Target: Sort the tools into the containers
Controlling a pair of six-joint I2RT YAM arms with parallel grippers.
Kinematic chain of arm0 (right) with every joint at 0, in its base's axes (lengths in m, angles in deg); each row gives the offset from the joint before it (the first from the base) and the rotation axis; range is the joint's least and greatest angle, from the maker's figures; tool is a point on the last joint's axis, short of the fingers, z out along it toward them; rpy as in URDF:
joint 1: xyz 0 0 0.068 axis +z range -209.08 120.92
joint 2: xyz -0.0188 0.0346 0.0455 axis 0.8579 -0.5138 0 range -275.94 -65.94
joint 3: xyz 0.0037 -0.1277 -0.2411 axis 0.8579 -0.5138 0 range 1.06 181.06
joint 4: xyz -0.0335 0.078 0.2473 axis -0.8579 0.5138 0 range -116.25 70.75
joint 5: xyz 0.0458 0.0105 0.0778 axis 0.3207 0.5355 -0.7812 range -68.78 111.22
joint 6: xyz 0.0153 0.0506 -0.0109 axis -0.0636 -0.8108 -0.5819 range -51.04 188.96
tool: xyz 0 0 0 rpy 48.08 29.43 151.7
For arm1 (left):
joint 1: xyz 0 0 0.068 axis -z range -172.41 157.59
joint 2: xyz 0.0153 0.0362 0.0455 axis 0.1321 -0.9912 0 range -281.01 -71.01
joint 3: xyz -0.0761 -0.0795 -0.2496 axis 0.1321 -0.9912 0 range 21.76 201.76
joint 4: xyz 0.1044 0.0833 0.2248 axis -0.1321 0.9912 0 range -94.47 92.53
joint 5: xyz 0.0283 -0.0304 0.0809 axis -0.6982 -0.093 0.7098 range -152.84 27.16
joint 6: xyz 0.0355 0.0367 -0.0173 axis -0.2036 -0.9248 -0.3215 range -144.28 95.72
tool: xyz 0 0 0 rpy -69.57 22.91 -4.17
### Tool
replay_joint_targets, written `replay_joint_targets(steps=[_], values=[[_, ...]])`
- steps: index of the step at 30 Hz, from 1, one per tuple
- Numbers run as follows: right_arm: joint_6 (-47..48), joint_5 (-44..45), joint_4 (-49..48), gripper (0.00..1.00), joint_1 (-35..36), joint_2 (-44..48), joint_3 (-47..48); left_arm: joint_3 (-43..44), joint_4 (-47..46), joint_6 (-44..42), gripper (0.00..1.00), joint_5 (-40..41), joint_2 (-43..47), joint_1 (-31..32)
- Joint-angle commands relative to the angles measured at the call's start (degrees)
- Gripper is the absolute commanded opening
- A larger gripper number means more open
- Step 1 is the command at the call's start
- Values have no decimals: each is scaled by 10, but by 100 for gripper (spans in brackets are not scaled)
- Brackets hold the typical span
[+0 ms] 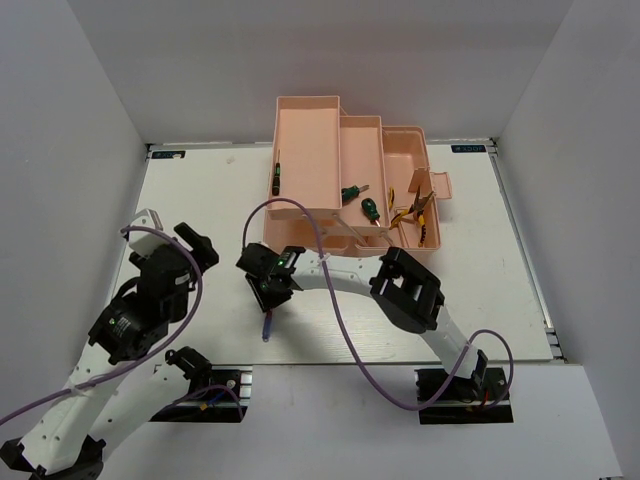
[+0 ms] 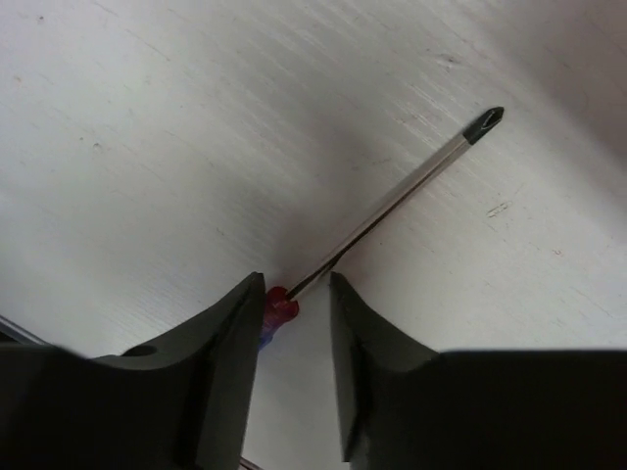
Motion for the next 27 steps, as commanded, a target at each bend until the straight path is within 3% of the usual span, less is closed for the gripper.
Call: replay_joint_targets(steps=[1, 3, 12, 14, 22, 27], values=[[-16, 19, 34, 37, 5, -29, -26, -7, 9, 9, 82, -5, 7, -2], [-7, 24, 35, 26, 5, -25, -31, -7, 14, 15, 82, -10, 13, -2], [59, 49, 11, 1, 3, -1, -94, -17, 19, 26, 82, -16, 37, -2], [68, 49, 3, 0, 1, 4, -94, -17, 25, 26, 82, -21, 37, -2], [196, -149, -31, 0, -25, 86, -104, -22, 25, 26, 82, -21, 37, -2], [229, -199, -31, 0, -34, 137, -106, -28, 20, 26, 82, -26, 37, -2]])
